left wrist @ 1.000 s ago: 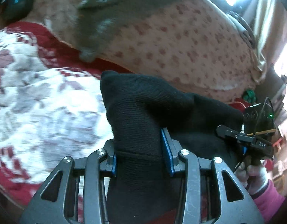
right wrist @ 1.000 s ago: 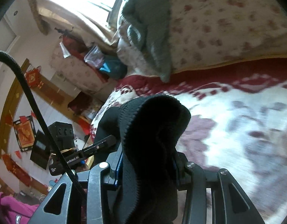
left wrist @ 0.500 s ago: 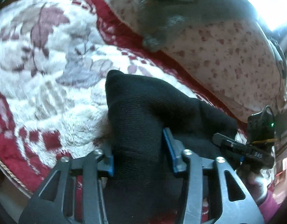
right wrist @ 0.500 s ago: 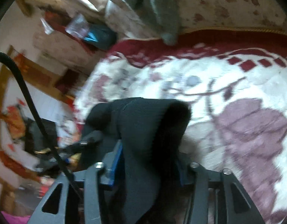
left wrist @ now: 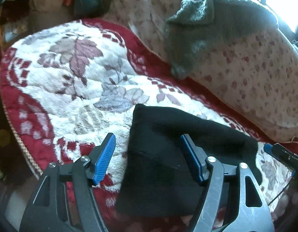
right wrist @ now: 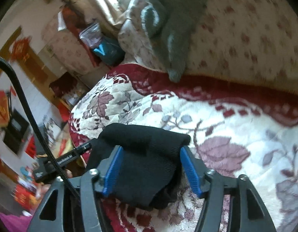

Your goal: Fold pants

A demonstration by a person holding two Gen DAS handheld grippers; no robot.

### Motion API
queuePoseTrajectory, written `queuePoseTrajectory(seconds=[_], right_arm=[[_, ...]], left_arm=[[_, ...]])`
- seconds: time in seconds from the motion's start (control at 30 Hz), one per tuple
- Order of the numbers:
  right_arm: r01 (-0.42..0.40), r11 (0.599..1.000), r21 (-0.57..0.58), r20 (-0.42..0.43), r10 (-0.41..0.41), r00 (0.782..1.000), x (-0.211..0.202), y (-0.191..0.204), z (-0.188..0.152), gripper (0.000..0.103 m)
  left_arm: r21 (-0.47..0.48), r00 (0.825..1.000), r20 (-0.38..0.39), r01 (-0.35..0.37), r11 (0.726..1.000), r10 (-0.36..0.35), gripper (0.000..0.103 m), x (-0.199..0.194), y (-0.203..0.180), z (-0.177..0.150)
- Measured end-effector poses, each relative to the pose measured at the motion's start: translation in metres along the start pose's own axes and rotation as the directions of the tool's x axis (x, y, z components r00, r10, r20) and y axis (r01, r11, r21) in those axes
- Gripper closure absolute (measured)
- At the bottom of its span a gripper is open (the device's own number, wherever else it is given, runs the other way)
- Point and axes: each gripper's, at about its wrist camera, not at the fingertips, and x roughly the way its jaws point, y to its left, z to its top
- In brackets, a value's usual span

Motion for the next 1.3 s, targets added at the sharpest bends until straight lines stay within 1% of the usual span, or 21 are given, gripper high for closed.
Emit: queuePoseTrajectory(seconds=[0.07, 0.17, 0.23, 0.33, 0.43, 0.53, 0.67, 0.97, 1.3], right_arm=[[0.04, 0.997, -0.067, -0.001, -0.04, 0.999, -0.001, 0.016, -0.001, 0.036], [0.073, 0.988, -0.137, 0.009, -0.072, 0.997, 0.002, 0.035, -0.005, 0.036], [0.079, 0.986, -0.148, 0.018, -0.077, 0.997, 0.004, 0.043, -0.008, 0.036], [0.073, 0.989, -0.129, 0.039, -0.069, 0.997, 0.003, 0.048, -0.013, 0.035], [0.075, 0.989, -0.131, 0.018, -0.073, 0.997, 0.008, 0.053, -0.018, 0.035], [0.076, 0.986, -0.148, 0.018, -0.074, 0.997, 0.005, 0.058, -0.023, 0.035], [0.068, 0.988, -0.138, 0.017, -0.066, 0.998, 0.003, 0.06, -0.026, 0.034], [0.05, 0.992, -0.119, 0.016, -0.049, 0.999, 0.001, 0.061, -0.03, 0.034], [0.041, 0.991, -0.127, 0.012, -0.04, 0.999, 0.0, 0.067, -0.033, 0.033]], left_arm=[[0.013, 0.999, 0.023, -0.027, 1.0, 0.027, 0.034, -0.01, -0.008, -0.004], [0.039, 0.994, 0.076, -0.076, 0.996, 0.073, 0.034, -0.024, -0.018, -0.01], [0.051, 0.991, 0.09, -0.102, 0.993, 0.097, 0.034, -0.031, -0.024, -0.017], [0.068, 0.989, 0.093, -0.122, 0.99, 0.115, 0.034, -0.037, -0.03, -0.022], [0.074, 0.984, 0.115, -0.142, 0.987, 0.133, 0.034, -0.047, -0.034, -0.027], [0.071, 0.98, 0.135, -0.16, 0.985, 0.149, 0.034, -0.054, -0.038, -0.031], [0.089, 0.983, 0.118, -0.152, 0.984, 0.141, 0.034, -0.056, -0.043, -0.036], [0.078, 0.978, 0.144, -0.162, 0.984, 0.149, 0.034, -0.069, -0.046, -0.039], [0.079, 0.978, 0.14, -0.169, 0.982, 0.157, 0.034, -0.07, -0.046, -0.042]])
